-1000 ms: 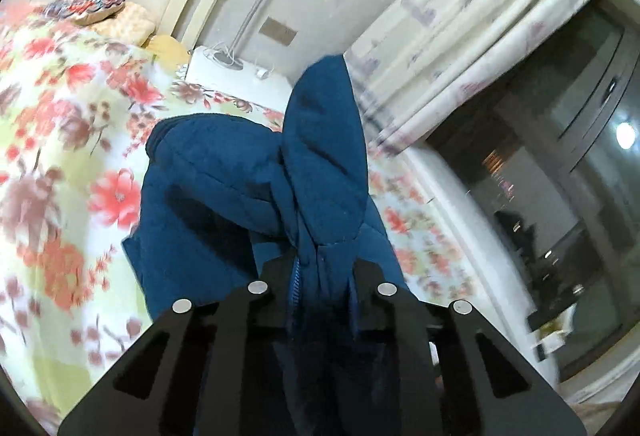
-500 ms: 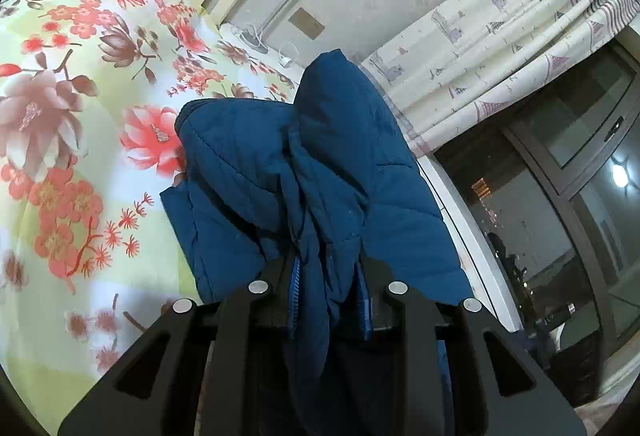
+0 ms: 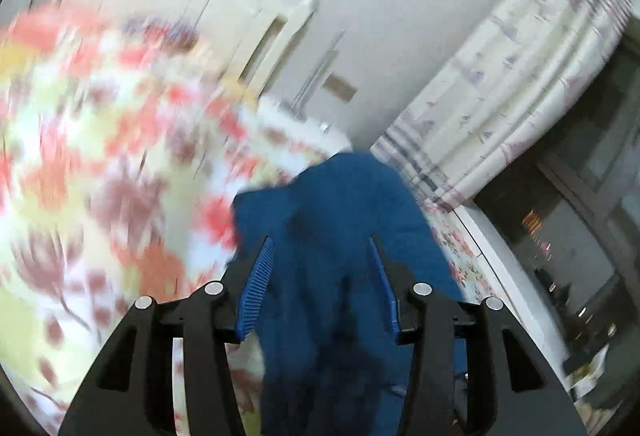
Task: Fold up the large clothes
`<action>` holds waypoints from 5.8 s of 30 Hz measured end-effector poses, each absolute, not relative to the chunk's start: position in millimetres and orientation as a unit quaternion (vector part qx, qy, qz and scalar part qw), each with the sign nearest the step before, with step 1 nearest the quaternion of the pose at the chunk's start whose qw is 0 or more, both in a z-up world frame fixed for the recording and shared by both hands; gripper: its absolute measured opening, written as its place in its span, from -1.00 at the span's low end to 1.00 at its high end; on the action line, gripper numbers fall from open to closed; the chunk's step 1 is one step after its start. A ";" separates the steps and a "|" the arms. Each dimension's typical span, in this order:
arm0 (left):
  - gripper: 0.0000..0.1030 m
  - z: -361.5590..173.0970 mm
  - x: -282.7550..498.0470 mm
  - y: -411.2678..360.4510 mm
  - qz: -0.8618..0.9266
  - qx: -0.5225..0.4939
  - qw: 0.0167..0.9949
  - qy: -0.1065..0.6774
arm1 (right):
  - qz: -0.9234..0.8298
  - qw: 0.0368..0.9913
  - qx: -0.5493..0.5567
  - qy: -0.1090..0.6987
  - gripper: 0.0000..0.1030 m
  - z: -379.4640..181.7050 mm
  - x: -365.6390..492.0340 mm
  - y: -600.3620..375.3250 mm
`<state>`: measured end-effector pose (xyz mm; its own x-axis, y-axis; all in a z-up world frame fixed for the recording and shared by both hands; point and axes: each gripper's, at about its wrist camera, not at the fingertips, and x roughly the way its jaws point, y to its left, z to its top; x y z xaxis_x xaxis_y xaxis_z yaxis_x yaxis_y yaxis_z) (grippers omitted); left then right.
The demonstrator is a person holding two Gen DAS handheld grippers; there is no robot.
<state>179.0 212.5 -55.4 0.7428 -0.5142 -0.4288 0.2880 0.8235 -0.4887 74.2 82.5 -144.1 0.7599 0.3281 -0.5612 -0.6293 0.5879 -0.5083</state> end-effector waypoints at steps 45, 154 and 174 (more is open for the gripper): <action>-0.07 -137.1 301.6 174.7 -0.115 -0.214 0.886 0.396 | 0.275 0.859 -0.123 0.413 -0.05 -113.9 353.9 -50.2; 0.91 39.0 106.3 -22.0 -0.041 0.029 0.979 0.199 | 0.031 0.971 -0.031 0.237 0.95 38.1 44.7 -201.6; 0.91 38.5 101.8 -21.7 -0.037 0.028 0.979 0.200 | 0.043 0.968 -0.031 0.247 0.95 31.4 49.2 -198.0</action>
